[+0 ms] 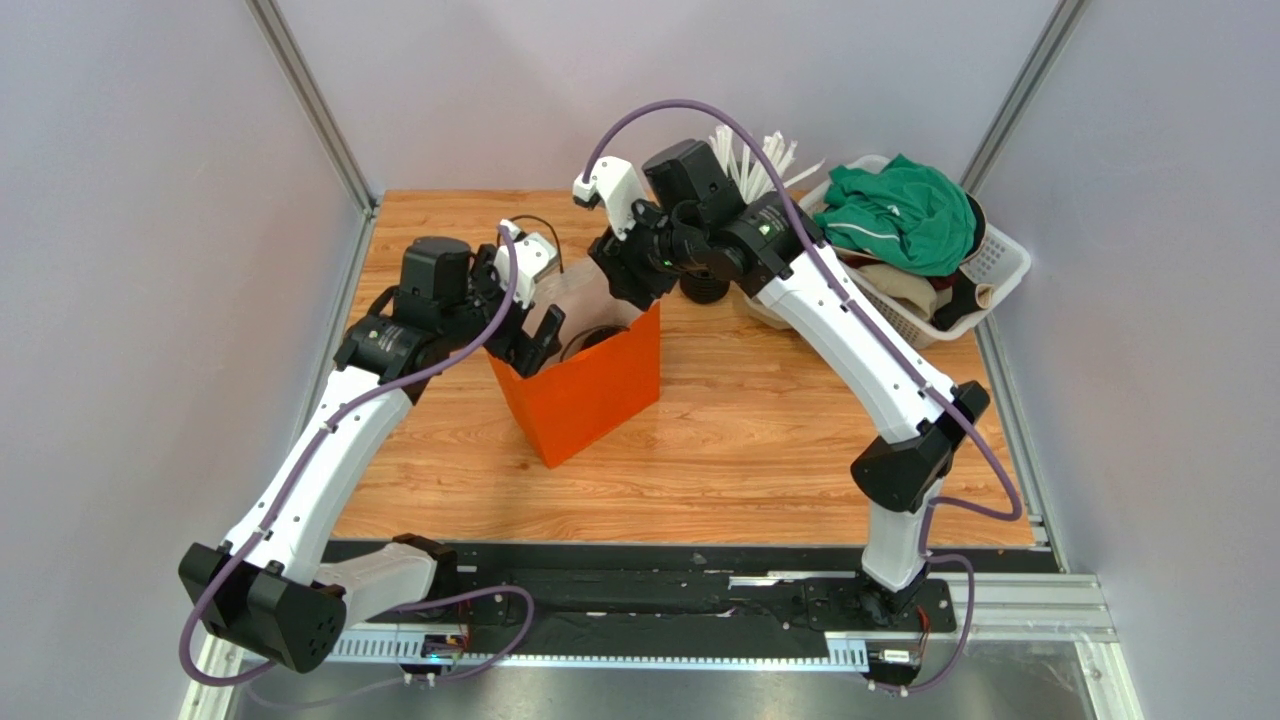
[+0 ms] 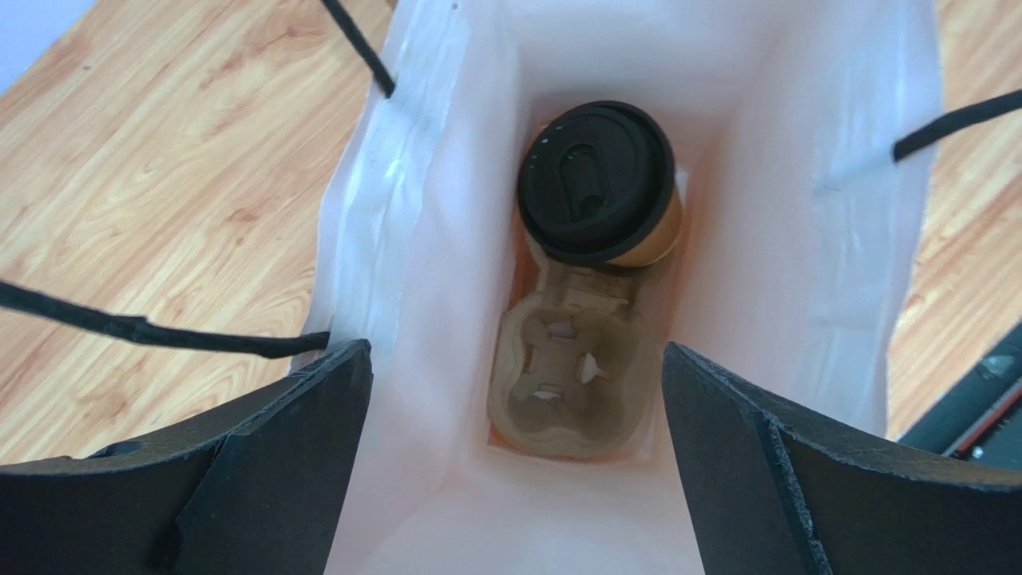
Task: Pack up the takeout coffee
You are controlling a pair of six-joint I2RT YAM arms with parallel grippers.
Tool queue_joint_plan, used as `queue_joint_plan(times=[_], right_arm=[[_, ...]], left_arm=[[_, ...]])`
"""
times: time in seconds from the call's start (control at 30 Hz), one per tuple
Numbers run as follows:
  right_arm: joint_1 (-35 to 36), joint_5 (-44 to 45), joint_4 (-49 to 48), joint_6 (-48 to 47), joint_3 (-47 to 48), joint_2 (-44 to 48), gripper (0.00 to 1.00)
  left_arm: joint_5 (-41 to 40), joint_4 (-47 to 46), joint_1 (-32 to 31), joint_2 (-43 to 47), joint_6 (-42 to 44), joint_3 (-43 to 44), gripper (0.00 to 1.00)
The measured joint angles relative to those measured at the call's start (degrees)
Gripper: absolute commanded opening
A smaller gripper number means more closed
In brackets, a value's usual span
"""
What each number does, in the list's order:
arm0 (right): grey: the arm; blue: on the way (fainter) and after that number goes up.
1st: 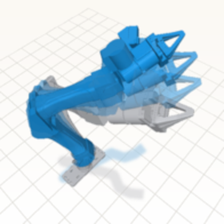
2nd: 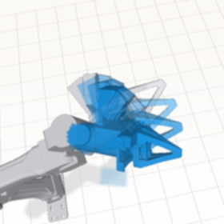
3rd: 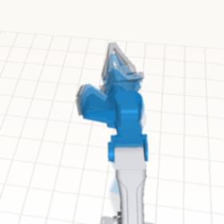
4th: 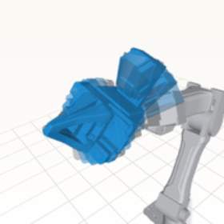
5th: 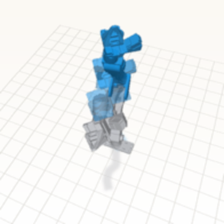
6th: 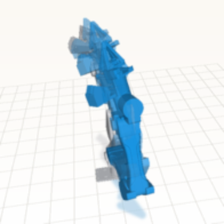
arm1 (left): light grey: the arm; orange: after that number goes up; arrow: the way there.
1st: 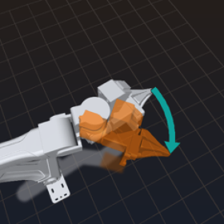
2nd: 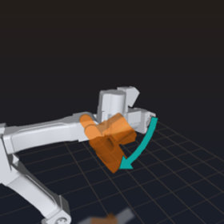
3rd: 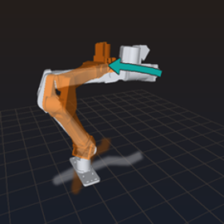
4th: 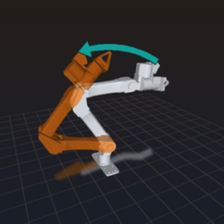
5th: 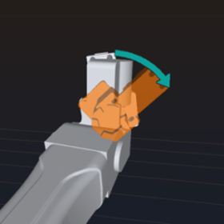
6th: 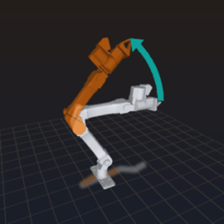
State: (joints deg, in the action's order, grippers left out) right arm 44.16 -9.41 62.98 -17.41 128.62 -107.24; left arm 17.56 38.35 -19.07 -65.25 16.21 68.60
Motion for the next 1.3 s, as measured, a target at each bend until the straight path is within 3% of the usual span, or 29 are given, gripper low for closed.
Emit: queue_joint_plan(times=[0.37,0.67,1.0,1.2,1.3], right_arm=[[-2.8,4.2,-4.4,2.9,-1.7,2.4,0.53],[-6.2,1.9,-5.3,5.2,-6.3,1.4,0.52],[-6.0,-3.5,-5.6,6.3,-6.4,-0.2,0.50],[-6.0,-4.2,-5.9,6.7,-6.4,-3.0,0.40],[-6.0,-4.1,-5.9,7.2,-6.3,-4.4,0.28]], left_arm=[[11.1,3.9,0.0,0.0,2.3,0.7,0.99],[20.1,10.0,0.1,0.6,5.6,7.1,0.99],[19.2,12.2,2.6,3.4,6.4,10.7,0.99],[16.2,12.2,5.3,4.7,6.2,10.7,0.99],[14.6,12.1,7.0,5.7,6.0,10.7,0.99]])
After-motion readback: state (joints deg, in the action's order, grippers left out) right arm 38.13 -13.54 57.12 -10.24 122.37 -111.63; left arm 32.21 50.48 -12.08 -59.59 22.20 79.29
